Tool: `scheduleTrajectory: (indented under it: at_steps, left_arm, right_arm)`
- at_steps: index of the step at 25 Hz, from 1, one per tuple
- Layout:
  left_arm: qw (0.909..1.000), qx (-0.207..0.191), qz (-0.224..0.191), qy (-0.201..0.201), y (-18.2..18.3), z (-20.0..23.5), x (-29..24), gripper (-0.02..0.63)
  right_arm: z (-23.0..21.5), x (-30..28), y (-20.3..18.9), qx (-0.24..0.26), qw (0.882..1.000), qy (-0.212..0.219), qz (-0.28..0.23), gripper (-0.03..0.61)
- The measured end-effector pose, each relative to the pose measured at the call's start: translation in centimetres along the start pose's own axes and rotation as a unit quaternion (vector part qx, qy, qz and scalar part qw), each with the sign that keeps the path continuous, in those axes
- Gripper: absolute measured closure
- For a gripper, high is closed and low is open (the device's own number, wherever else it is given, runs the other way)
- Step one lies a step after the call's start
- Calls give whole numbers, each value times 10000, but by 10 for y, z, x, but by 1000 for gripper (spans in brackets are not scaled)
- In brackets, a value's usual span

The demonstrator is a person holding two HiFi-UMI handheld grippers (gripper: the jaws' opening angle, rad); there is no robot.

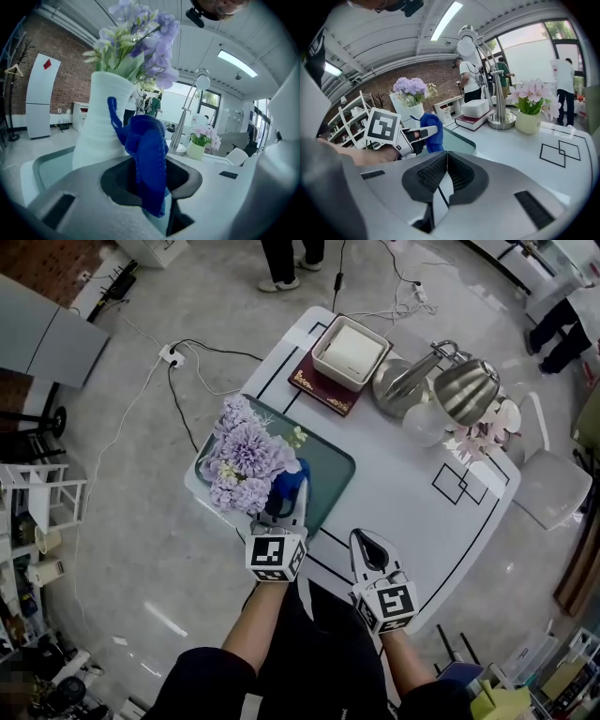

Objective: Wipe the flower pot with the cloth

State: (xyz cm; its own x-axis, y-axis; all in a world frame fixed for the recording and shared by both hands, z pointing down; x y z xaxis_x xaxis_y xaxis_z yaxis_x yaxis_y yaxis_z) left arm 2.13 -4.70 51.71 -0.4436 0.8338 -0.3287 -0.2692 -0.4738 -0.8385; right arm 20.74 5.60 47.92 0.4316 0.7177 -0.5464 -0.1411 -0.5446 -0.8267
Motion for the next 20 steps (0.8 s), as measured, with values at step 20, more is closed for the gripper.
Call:
scheduleTrajectory:
  at_steps: [20]
  left_arm:
    - [9971,-487,320,-489,2,-24,35,495]
  right_arm:
    - [10,19,8,-11,9996,-39,-271,571]
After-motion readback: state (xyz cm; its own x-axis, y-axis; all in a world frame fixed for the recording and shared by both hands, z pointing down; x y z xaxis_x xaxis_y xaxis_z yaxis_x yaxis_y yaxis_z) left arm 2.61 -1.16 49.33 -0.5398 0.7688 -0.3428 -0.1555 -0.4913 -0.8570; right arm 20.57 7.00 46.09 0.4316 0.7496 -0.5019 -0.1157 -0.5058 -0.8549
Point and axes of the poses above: the fingertips, and each gripper's own axes: x backward along the fingers, z to its left, y out of its top, the point moved 9 cm from there along x, backward along the fingers, and after that the axes turned 11 degrees about x, right-handed, at the moved point
